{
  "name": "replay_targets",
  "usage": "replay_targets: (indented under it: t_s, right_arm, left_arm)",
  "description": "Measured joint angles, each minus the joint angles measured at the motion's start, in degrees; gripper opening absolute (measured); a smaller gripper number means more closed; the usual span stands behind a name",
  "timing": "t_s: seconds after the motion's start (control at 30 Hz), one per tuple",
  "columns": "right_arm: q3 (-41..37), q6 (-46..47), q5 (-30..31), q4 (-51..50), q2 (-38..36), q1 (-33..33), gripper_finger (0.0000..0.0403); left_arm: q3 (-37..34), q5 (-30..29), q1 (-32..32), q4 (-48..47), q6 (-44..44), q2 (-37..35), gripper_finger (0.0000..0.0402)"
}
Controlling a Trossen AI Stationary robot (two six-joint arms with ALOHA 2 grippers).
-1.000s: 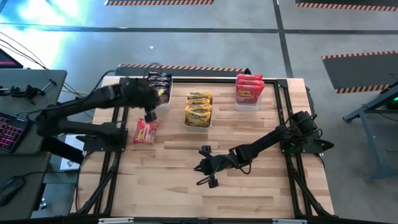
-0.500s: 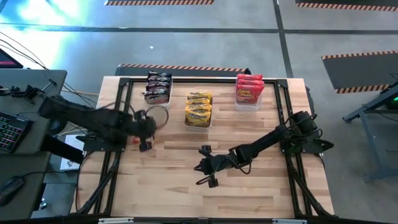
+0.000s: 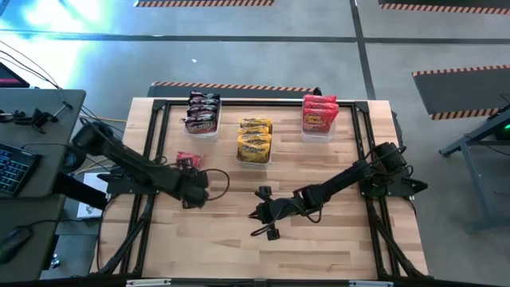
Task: Sort Maruchan noodles
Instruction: Put the orange noodle pack into the transparent bin
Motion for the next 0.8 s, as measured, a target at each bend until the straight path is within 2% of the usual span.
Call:
replay_targets:
  t_s: [0.17, 0.33, 0.43, 0.57, 0.73, 0.8]
  right_arm:
    - [0.0, 0.2, -0.1, 0.0, 0.0, 0.0, 0.0]
    - [0.0, 0.2, -0.1, 0.0, 0.0, 0.0, 0.0]
    - [0.0, 0.2, -0.1, 0.0, 0.0, 0.0, 0.0]
    - [0.0, 0.6, -0.1, 0.0, 0.0, 0.0, 0.0]
    - [0.0, 0.6, -0.1, 0.0, 0.0, 0.0, 0.0]
    - [0.0, 0.6, -0.1, -0.5, 0.0, 0.1, 0.0]
  left_arm:
    - [0.0, 0.1, 0.0, 0.0, -2.3, 7.2, 0.0198]
    - [0.1, -0.7, 0.0, -0.5, -2.3, 11.7, 0.0198]
    - [0.2, -1.9, 0.0, -0.5, -1.4, 12.8, 0.0167]
    - [0.2, -2.3, 0.5, 0.0, 0.3, 12.7, 0.0102]
    - [0.0, 2.7, 1.5, 0.7, 2.0, 12.0, 0.0016]
    - [0.0, 4.8, 1.9, 0.8, 2.5, 11.6, 0.0006]
